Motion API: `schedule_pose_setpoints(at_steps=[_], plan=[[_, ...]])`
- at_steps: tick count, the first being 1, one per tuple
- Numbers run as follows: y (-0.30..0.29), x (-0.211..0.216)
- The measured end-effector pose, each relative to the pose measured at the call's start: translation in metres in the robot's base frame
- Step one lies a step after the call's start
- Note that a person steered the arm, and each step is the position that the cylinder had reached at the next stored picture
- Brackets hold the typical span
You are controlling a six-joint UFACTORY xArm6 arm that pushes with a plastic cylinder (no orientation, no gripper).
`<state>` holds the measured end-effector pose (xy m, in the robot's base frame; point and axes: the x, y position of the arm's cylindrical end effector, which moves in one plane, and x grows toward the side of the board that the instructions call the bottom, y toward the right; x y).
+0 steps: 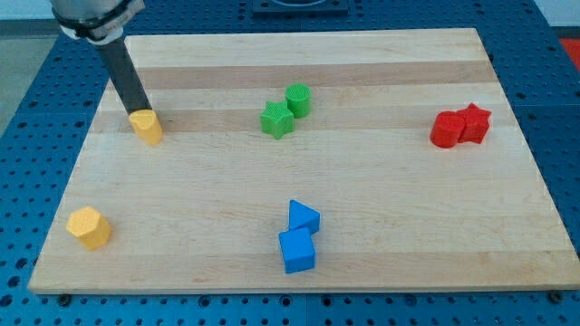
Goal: Move yellow heart above yellow hexagon
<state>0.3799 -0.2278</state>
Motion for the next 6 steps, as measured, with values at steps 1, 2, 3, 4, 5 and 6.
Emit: schedule_pose_setpoints(at_steps=[1,2,3,4,5,6], plan=[[0.011,0.017],[0.023,0.004],[0.054,-0.003],[0.074,0.021],[0.053,0.031],[0.048,0.0]])
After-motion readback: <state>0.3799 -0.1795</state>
